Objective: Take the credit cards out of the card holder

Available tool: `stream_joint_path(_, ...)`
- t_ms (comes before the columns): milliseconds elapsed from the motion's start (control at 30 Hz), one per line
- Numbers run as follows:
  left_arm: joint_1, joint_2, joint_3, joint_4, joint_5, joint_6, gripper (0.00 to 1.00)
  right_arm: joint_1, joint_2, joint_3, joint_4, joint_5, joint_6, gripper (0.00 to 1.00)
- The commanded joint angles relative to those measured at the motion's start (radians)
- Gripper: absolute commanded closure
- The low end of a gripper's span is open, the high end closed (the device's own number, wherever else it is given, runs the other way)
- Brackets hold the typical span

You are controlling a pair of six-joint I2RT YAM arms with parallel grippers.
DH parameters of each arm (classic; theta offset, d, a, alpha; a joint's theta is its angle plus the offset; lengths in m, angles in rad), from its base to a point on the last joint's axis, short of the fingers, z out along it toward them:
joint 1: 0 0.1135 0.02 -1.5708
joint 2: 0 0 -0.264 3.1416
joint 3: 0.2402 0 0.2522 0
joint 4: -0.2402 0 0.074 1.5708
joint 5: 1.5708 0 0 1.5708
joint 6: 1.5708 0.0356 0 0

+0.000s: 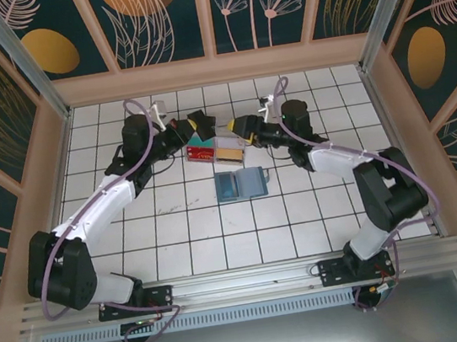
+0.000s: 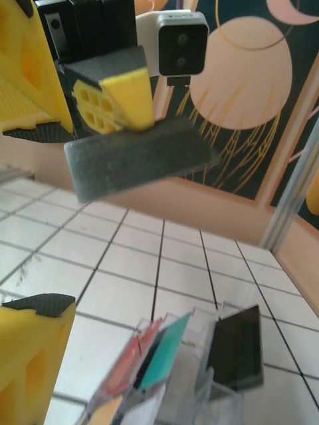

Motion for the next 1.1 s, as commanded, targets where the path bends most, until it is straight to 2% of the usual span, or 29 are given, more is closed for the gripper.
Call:
stream_joint_path(0,0.019,-0.019,-0.014,0.153,0.055,-0.106,1.0,0.039,0.041,0.096,0.155,-0.087,0.106,0.35)
stream_joint_path(67,0.028,-0.021,-0.013,0.207,0.082,-0.147,1.0,0.058,0.062,0.131,0.159,-0.093,0.12,0.35)
stream_joint_path(233,0.046,-0.017,-0.073,0.315,0.131,-0.245,1.0,0.066,0.091,0.142,0.312,-0.103,0.237,0.39)
stream_joint_path(400,0.049,-0.012,-0.096,0.378,0.17,-0.298,1.0,0.074,0.107,0.165,0.315,-0.089,0.27,0.44)
stream_joint_path(567,0.05,-0.024,-0.105,0.373,0.162,-0.295,1.0,0.081,0.118,0.177,0.296,-0.065,0.275,0.49)
stream_joint_path(700,0.051,-0.021,-0.11,0.373,0.161,-0.298,1.0,0.081,0.121,0.177,0.293,-0.06,0.267,0.59)
stream_joint_path(867,0.052,-0.032,-0.113,0.35,0.151,-0.294,1.0,0.087,0.121,0.179,0.269,-0.05,0.241,0.81)
stream_joint_path(967,0.054,-0.043,-0.111,0.302,0.128,-0.274,0.9,0.089,0.116,0.189,0.208,-0.026,0.192,0.99)
stream_joint_path(1000,0.054,-0.047,-0.108,0.272,0.118,-0.261,0.84,0.089,0.112,0.195,0.175,-0.016,0.161,1.0)
stream_joint_path(1067,0.055,-0.056,-0.097,0.182,0.079,-0.219,0.64,0.089,0.1,0.213,0.083,0.016,0.075,1.0)
